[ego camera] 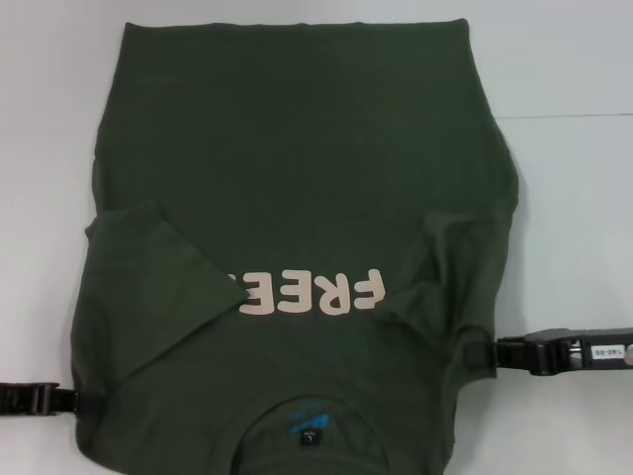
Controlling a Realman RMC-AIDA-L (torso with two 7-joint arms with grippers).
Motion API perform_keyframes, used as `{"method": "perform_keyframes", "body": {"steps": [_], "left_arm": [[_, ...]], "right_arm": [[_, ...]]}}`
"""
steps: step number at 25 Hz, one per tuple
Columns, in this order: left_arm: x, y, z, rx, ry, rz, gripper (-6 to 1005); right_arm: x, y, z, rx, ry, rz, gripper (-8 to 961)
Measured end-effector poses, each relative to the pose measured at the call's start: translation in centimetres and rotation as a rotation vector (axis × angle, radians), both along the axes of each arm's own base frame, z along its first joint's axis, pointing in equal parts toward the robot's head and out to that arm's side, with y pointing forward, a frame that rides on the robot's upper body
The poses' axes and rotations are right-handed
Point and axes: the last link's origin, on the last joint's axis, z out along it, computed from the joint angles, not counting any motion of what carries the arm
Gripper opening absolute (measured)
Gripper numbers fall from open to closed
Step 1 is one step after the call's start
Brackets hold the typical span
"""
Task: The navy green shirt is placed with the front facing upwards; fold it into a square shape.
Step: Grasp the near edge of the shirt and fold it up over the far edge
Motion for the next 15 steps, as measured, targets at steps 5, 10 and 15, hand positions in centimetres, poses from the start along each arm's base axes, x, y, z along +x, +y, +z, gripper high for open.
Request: {"method": "perform_keyframes", "body": {"steps": [5, 10, 15], "left_arm": [[-0.8, -0.9, 0.5, 0.056, -0.024, -0.05, 27], [-1.1, -1.2, 1.0, 0.079, -0.022, -0.086, 27], [-1.0, -1.3, 1.3, 0.102, -0.021, -0.164, 26]], "right_arm": [[0.8, -0.9, 0.6, 0.06, 0.041, 0.016, 46], [1.4, -1.9, 0.5, 0.094, 0.077, 0.047, 46], [1.9, -3.0, 0.6, 0.161, 0.119, 0.107, 46]]}}
